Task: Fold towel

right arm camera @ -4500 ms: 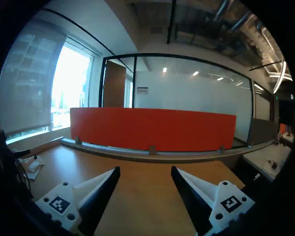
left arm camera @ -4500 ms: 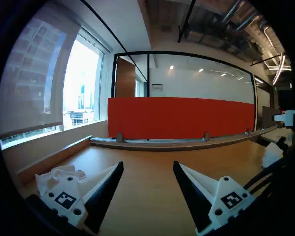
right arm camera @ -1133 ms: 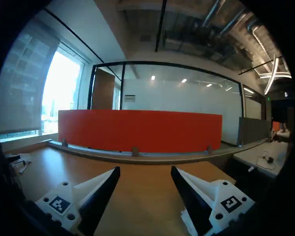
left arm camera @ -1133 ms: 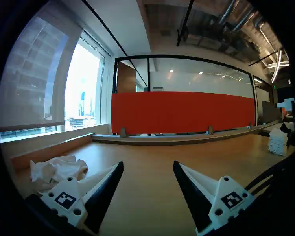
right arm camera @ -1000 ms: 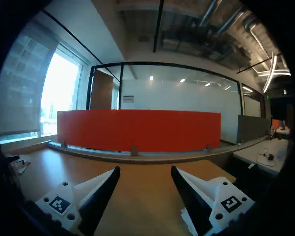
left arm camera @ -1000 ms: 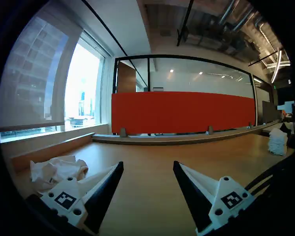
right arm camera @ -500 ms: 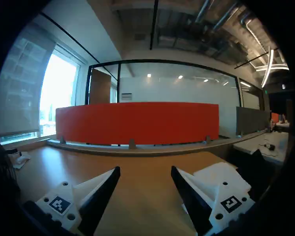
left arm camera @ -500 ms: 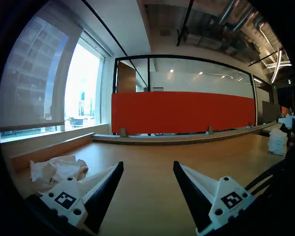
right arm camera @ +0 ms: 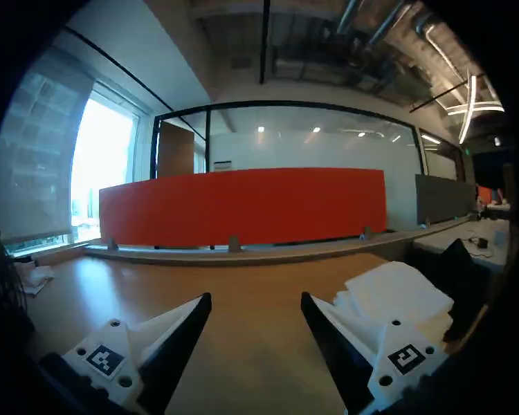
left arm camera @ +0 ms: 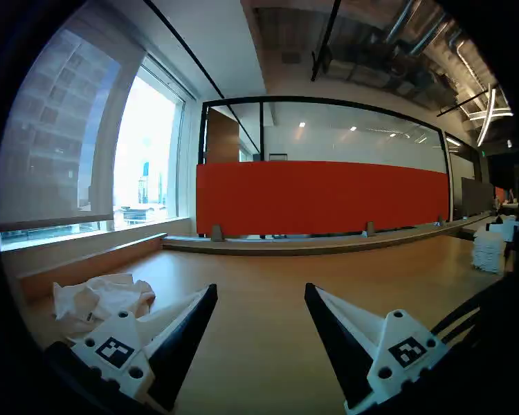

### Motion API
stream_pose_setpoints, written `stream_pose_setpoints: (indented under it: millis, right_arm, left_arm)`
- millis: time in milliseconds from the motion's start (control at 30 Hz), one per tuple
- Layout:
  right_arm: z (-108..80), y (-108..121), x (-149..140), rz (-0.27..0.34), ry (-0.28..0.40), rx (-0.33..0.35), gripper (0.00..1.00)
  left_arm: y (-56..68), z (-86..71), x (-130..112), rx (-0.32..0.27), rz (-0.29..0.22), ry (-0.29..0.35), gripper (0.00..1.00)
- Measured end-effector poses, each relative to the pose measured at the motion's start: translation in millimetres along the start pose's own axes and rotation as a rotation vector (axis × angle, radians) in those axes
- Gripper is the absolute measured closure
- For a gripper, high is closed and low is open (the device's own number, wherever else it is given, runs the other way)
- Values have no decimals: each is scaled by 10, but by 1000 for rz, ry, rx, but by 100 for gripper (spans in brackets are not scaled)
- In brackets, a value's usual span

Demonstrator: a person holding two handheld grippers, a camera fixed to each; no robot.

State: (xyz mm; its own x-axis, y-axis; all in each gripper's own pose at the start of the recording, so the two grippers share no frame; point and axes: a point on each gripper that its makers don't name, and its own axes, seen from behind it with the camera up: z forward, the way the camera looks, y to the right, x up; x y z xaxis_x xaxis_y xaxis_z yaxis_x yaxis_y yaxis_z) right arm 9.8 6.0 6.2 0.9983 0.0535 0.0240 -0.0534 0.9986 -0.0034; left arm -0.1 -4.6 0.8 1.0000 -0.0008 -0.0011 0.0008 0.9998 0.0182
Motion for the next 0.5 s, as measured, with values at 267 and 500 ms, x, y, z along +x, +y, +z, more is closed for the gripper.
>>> stream_pose_setpoints:
  millis: [267, 500]
  right_arm:
    - [-10, -6, -108, -17, -5, 1, 0]
    - [-15, -23, -138, -33, 12, 0, 0]
  left_arm:
    - [1, 3, 0, 0, 0, 0, 7]
    - [0, 6, 0, 0, 0, 0, 6]
